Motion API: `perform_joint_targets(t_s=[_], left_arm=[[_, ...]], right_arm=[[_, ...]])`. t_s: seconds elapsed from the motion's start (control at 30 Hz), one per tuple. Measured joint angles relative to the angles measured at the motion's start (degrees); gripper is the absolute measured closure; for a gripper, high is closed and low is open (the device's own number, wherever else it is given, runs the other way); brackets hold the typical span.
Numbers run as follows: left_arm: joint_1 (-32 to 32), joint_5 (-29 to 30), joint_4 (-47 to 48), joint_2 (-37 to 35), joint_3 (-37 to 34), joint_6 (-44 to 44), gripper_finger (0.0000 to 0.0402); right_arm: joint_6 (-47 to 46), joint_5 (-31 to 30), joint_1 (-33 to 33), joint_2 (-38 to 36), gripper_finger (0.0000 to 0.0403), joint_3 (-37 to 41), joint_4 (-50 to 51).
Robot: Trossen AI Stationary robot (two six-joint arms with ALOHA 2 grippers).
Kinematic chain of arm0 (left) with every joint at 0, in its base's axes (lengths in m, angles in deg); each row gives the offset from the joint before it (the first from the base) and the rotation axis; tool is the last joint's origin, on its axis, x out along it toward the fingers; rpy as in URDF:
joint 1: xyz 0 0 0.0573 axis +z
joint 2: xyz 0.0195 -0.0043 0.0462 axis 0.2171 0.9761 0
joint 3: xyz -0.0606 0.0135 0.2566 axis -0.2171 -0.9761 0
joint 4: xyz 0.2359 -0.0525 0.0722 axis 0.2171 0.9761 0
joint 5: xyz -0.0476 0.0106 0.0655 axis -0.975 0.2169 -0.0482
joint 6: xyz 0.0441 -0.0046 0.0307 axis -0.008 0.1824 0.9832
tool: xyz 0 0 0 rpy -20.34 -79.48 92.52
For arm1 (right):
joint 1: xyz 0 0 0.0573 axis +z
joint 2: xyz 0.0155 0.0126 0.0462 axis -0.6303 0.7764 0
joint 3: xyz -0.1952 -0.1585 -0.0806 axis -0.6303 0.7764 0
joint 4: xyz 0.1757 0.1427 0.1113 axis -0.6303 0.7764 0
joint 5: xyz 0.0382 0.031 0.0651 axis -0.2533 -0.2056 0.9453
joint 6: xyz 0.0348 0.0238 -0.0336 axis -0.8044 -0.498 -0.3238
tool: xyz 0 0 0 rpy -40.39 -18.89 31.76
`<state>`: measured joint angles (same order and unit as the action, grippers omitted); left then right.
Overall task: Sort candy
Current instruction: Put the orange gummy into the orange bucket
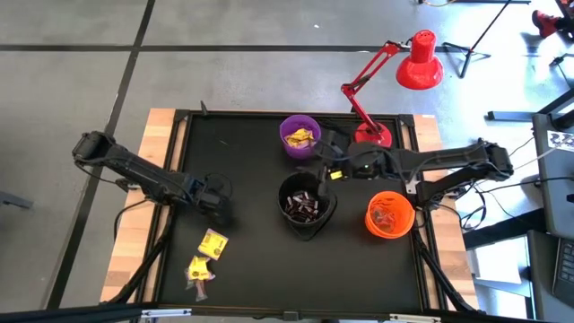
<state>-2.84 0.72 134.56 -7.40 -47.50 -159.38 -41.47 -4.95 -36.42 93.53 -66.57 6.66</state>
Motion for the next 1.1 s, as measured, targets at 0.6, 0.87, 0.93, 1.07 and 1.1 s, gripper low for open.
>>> perform_joint_targets(t_s=[0.6,0.87,0.93,1.07,1.1], left_arm=[[-0.47,-4.06,13.81,0.0,2.19,-9.51,0.0199],[-0.63,-7.18,3.93,-0.22,-4.43,-12.46,0.0201],[-1.24,-6.62,2.91,-0.2,-4.68,-12.24,0.0209],[-3.16,-3.17,-0.01,0.13,-2.89,-11.89,0.0251],[-3.56,-2.06,-0.69,0.12,-2.21,-11.09,0.0265]], right_arm=[[0.38,2.28,8.04,-0.02,0.0253,0.0,-1.76],[0.45,1.84,9.93,-0.02,0.0253,0.0,-1.91],[0.27,1.82,10.19,-0.02,0.0253,0.0,-2.18],[0.32,1.81,10.19,-0.02,0.0253,0.0,-3.45],[0.32,1.81,10.19,-0.02,0.0253,0.0,-3.55]])
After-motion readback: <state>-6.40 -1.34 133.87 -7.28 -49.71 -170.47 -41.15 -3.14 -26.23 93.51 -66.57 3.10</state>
